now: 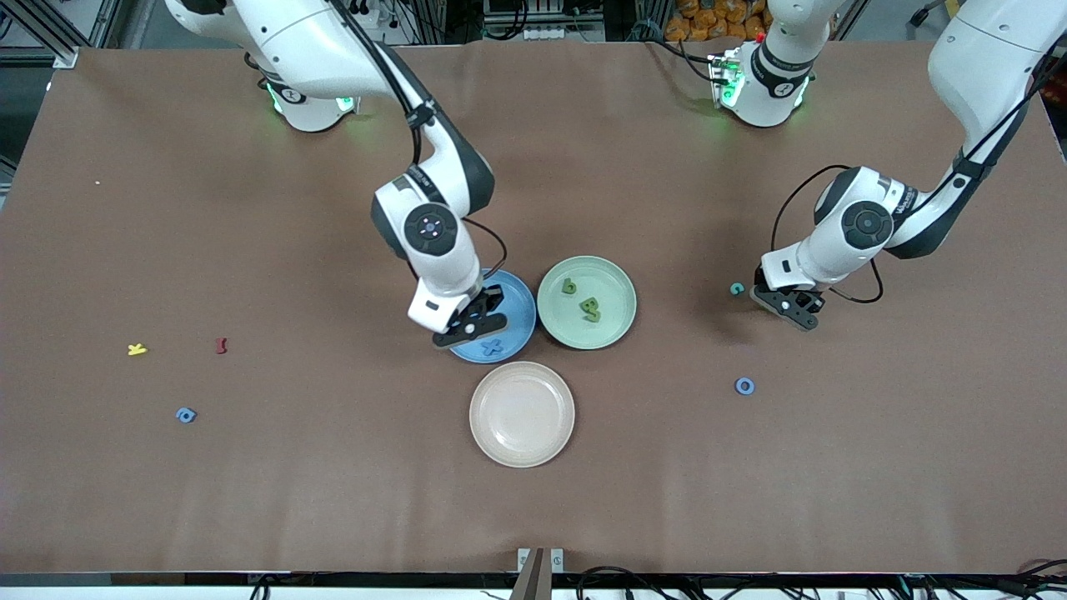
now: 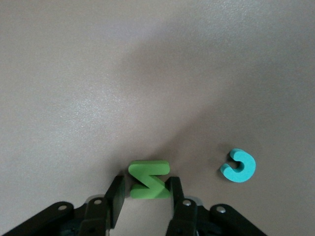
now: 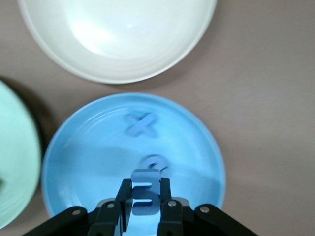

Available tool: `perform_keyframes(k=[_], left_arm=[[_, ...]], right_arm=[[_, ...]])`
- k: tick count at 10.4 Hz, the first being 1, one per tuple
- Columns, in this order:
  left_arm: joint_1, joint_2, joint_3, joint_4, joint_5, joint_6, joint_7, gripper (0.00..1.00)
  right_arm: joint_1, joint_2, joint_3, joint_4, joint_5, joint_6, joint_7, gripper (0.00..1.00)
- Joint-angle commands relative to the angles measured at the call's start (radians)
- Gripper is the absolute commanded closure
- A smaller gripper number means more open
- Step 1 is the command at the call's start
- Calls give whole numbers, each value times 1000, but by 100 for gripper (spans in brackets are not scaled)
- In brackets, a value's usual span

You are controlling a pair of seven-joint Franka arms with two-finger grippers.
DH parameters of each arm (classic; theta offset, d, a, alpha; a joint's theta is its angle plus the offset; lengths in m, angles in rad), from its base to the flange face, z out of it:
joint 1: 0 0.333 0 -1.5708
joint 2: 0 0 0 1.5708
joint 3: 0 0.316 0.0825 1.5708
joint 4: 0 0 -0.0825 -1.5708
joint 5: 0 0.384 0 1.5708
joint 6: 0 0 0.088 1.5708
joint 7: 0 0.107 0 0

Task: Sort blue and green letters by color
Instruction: 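Place the green z on the green plate while the right grasps blue a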

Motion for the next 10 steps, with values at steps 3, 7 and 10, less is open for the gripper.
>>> perform_keyframes(k=[3,7,10], left_arm=[[6,-5,-3,14,39,12,-37,100],[6,-72,-56,81,5,-40,-36,100],[-27,-55,-200,315,-209,-385,-112,100]], right_arm=[[-2,-15,12,-17,-17,-7,48,0],[-168,-33,7,2,-16,-10,19,0],[-358,-33,8,73,-10,-138,-184,0]])
